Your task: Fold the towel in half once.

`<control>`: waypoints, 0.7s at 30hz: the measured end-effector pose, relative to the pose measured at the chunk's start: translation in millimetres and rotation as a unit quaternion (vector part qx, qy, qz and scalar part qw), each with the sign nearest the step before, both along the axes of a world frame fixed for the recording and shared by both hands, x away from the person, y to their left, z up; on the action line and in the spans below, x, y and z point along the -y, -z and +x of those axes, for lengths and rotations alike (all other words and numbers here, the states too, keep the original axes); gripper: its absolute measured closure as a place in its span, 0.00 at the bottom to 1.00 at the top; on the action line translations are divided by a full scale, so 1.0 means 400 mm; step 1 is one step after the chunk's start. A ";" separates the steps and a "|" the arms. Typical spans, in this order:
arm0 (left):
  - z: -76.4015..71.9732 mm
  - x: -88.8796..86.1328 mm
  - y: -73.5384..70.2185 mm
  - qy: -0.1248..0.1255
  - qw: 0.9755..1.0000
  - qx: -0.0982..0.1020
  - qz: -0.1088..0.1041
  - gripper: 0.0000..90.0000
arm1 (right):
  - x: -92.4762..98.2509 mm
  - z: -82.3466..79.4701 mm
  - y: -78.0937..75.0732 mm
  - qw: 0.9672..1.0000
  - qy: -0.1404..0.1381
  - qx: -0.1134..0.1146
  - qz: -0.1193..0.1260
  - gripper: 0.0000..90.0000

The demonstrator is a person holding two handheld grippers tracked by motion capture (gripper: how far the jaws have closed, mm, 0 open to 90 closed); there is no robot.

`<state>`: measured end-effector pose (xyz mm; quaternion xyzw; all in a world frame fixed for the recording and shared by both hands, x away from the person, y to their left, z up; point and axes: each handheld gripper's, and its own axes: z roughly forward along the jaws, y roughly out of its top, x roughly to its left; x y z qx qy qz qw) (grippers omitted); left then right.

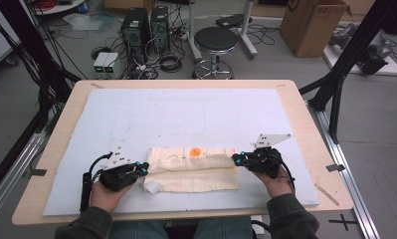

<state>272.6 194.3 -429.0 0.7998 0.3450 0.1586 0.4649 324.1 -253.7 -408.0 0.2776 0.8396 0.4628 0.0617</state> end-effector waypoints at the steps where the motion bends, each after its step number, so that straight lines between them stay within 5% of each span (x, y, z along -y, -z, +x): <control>1: -0.004 -0.003 0.001 0.003 1.000 -0.001 0.000 0.96 | 0.001 -0.001 0.003 1.000 -0.001 0.000 0.001 0.95; 4: -0.017 -0.007 0.000 0.016 1.000 -0.004 -0.001 0.94 | 0.002 -0.017 0.013 1.000 -0.007 -0.009 -0.007 0.93; 10: -0.042 -0.028 -0.021 0.032 0.999 0.001 -0.025 0.72 | 0.018 -0.041 0.004 1.000 -0.015 -0.009 0.005 0.82; 19: -0.009 -0.015 -0.026 0.039 0.999 -0.004 -0.037 0.72 | 0.003 -0.041 -0.003 0.999 -0.034 -0.009 0.001 0.77; 21: -0.009 -0.002 -0.018 0.051 0.998 -0.008 -0.026 0.74 | -0.007 -0.042 0.007 0.999 -0.047 -0.013 -0.004 0.76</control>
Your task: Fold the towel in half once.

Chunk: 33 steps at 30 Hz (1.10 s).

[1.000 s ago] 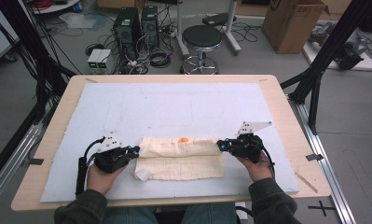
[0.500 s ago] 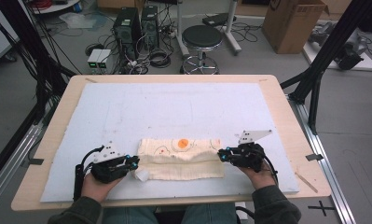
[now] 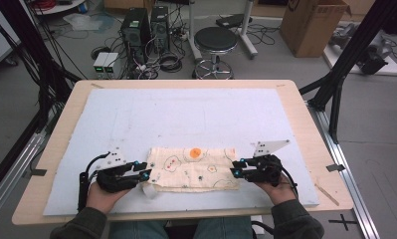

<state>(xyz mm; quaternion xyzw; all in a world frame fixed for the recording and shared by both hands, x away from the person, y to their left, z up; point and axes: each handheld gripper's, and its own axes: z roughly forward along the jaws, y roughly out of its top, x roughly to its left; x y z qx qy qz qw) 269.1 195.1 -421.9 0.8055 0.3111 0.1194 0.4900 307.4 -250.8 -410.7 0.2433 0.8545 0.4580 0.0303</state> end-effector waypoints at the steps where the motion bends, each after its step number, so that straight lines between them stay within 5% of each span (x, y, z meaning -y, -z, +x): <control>1: -0.002 0.008 0.005 0.007 1.000 -0.004 0.009 0.74 | -0.004 -0.002 0.004 1.000 -0.005 -0.002 -0.005 0.75; 2: -0.003 0.015 0.011 0.018 0.999 -0.006 0.026 0.74 | -0.008 -0.003 0.008 1.000 -0.009 -0.002 -0.011 0.75; 9: -0.016 0.023 0.036 0.044 0.997 -0.023 0.060 0.75 | -0.032 -0.020 0.037 0.998 -0.032 -0.010 -0.044 0.76; 21: -0.023 0.014 0.055 0.049 0.996 -0.028 0.073 0.79 | -0.024 -0.033 0.067 0.996 -0.042 -0.008 -0.081 0.79; 27: -0.024 0.020 0.058 0.050 0.996 -0.026 0.072 0.91 | -0.025 -0.033 0.069 0.996 -0.052 -0.009 -0.078 0.93; 33: -0.026 0.018 0.051 0.049 0.996 -0.021 0.065 0.95 | -0.026 -0.034 0.063 0.996 -0.051 -0.002 -0.077 0.97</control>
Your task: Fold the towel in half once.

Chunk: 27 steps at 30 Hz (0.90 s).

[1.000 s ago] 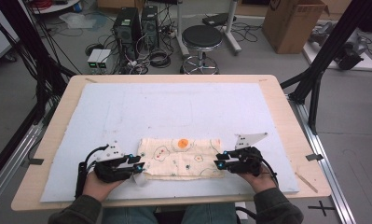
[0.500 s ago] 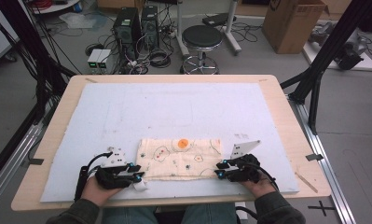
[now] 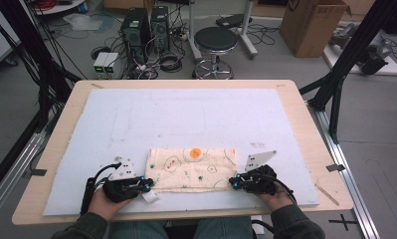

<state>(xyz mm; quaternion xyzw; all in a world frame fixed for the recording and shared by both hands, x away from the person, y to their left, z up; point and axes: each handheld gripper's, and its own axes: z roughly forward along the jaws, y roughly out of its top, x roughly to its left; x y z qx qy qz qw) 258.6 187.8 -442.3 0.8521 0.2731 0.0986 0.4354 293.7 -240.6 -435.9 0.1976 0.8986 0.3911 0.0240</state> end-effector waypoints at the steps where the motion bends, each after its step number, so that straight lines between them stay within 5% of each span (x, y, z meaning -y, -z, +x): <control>1: -0.001 -0.001 -0.003 0.000 1.000 0.002 -0.004 0.95 | 0.002 -0.001 -0.003 1.000 0.000 0.001 0.005 0.97; 13: -0.014 -0.013 -0.023 0.001 0.999 0.016 -0.028 0.95 | 0.032 -0.018 -0.031 0.999 0.017 0.017 0.043 0.97; 22: -0.023 -0.011 -0.010 0.013 1.000 0.006 -0.013 0.94 | 0.028 -0.031 -0.021 1.000 0.004 0.004 0.024 0.96; 27: -0.022 -0.012 -0.015 0.008 1.000 0.009 -0.020 0.80 | 0.034 -0.029 -0.024 0.999 0.015 0.002 0.037 0.86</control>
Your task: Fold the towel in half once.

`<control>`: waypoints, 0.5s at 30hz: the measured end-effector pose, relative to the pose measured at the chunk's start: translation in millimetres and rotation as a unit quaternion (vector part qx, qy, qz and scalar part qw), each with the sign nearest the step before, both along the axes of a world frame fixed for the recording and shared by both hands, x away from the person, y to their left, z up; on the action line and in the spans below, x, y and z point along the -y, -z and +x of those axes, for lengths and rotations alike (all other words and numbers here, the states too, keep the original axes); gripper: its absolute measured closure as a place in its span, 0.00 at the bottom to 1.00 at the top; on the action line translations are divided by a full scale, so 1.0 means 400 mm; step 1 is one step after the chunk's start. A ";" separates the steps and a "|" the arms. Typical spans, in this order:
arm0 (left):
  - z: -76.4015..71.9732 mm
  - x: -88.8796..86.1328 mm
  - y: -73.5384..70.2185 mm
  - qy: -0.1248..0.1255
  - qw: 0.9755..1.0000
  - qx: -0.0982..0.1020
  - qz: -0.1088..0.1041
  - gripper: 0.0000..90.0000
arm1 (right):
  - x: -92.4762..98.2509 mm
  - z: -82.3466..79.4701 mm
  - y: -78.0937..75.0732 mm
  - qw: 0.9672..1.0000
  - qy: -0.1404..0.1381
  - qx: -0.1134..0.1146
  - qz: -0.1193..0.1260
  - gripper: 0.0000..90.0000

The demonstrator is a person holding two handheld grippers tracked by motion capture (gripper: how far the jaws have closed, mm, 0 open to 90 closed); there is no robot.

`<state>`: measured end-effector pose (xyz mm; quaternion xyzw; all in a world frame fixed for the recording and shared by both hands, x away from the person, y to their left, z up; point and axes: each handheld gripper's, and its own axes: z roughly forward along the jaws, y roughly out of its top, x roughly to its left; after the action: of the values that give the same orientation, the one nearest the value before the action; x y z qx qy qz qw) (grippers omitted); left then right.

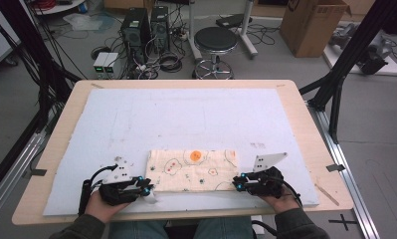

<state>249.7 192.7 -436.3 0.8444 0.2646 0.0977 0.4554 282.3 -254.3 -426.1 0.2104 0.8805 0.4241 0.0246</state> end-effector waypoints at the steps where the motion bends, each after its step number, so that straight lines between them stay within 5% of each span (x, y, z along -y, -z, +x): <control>1: 0.001 -0.002 -0.001 0.000 1.000 0.001 -0.001 0.78 | 0.002 0.001 -0.001 1.000 0.000 -0.001 0.005 0.85; 15: 0.017 -0.019 -0.020 -0.025 0.999 0.008 -0.035 0.63 | 0.010 0.014 -0.013 0.999 0.028 0.009 0.032 0.70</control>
<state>256.7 200.4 -428.5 0.8201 0.2852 0.1064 0.4846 287.9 -258.1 -420.9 0.2319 0.8599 0.4531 0.0374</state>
